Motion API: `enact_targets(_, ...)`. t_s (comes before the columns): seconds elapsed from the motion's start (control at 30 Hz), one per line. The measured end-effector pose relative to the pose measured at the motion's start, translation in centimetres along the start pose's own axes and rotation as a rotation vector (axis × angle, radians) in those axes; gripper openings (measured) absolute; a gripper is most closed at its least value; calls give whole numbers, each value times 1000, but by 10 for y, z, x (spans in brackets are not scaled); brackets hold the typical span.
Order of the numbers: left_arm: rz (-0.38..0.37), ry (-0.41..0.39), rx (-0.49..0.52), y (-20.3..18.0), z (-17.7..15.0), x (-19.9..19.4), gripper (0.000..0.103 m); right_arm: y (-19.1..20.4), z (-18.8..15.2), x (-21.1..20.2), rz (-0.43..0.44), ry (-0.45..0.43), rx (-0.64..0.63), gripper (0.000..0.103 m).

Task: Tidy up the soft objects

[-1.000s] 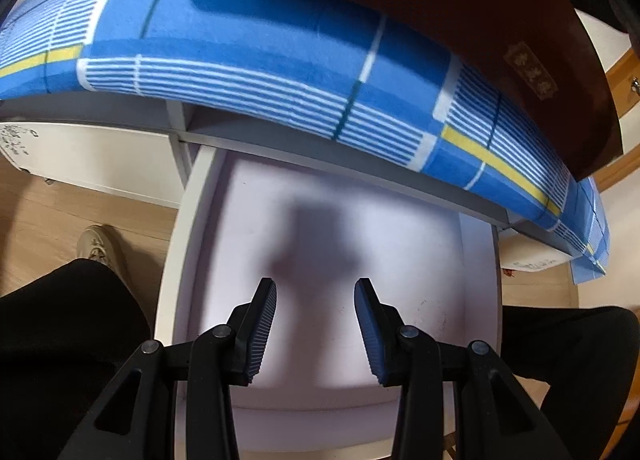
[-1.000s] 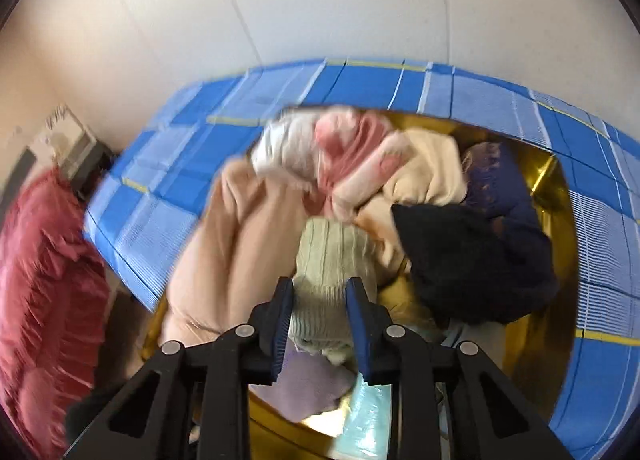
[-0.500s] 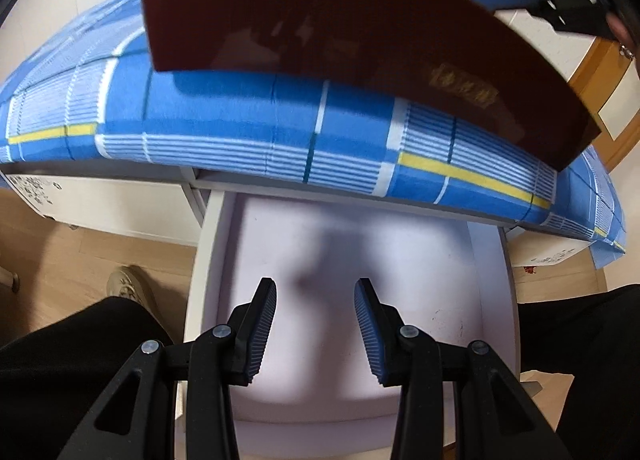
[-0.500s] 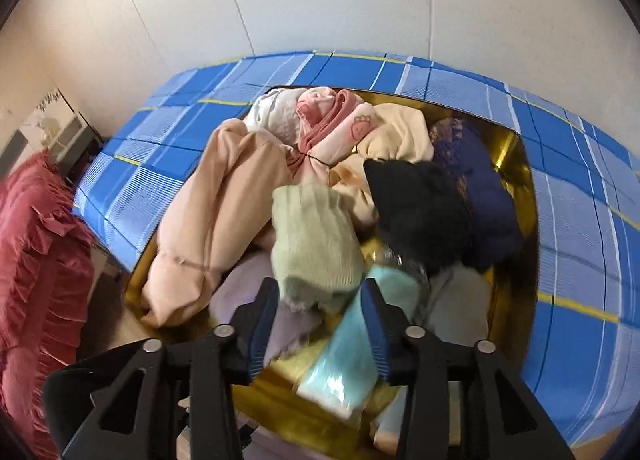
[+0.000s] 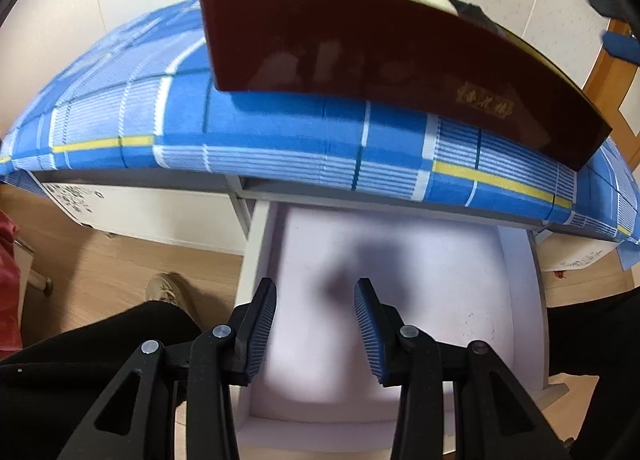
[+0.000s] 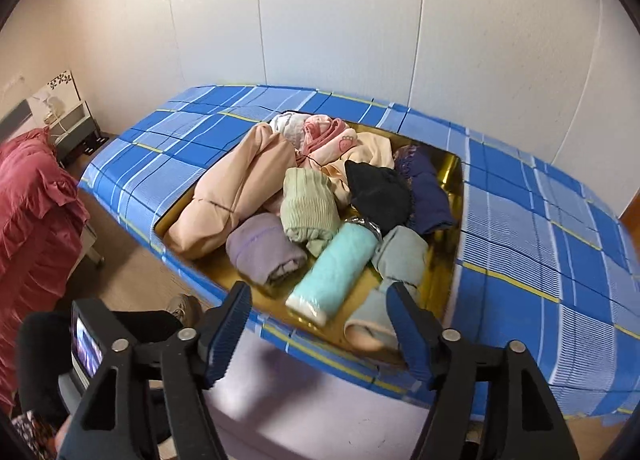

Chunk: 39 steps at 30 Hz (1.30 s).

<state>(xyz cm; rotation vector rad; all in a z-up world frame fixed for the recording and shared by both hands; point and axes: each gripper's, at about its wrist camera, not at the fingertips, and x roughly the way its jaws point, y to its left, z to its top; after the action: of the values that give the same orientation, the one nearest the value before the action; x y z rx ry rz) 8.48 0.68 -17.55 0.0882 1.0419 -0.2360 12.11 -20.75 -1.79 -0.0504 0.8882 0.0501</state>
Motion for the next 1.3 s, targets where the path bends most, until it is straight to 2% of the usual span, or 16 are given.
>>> enact_targets(0.13,44,-63,15,-8,2,-20,41,3,-14,-19,-8,-28,8,90)
enact_targets(0.27,123,-103,38,-15,3,-38,41,3,-29,-29,-12,-30,36,97)
enact_targets(0.37,77,-124,18,-16,7,-57,41,3,-42,-37,-30,-39,59,103)
enact_targets(0.47,35,-144,-9,-15,11,-75,41,3,-53,-45,-70,-55,74,103)
enact_targets(0.57,39,-161,-28,-19,10,-92,41,2,-65,-53,-100,-59,96,103)
enact_targets(0.77,126,-135,10,-32,-8,-111,41,-4,-93,-63,-169,-27,161,103)
enact_targets(0.87,102,-122,22,-37,-18,-118,41,-6,-111,-69,-157,-10,199,103)
enact_targets(1.03,84,-161,-5,-40,-28,-137,41,-3,-140,-79,-97,9,224,103)
enact_targets(1.23,89,-183,-22,-40,-28,-157,41,-1,-148,-91,-134,-30,216,103)
enact_targets(1.3,115,-196,-26,-41,-30,-160,41,0,-147,-93,-137,-37,210,103)
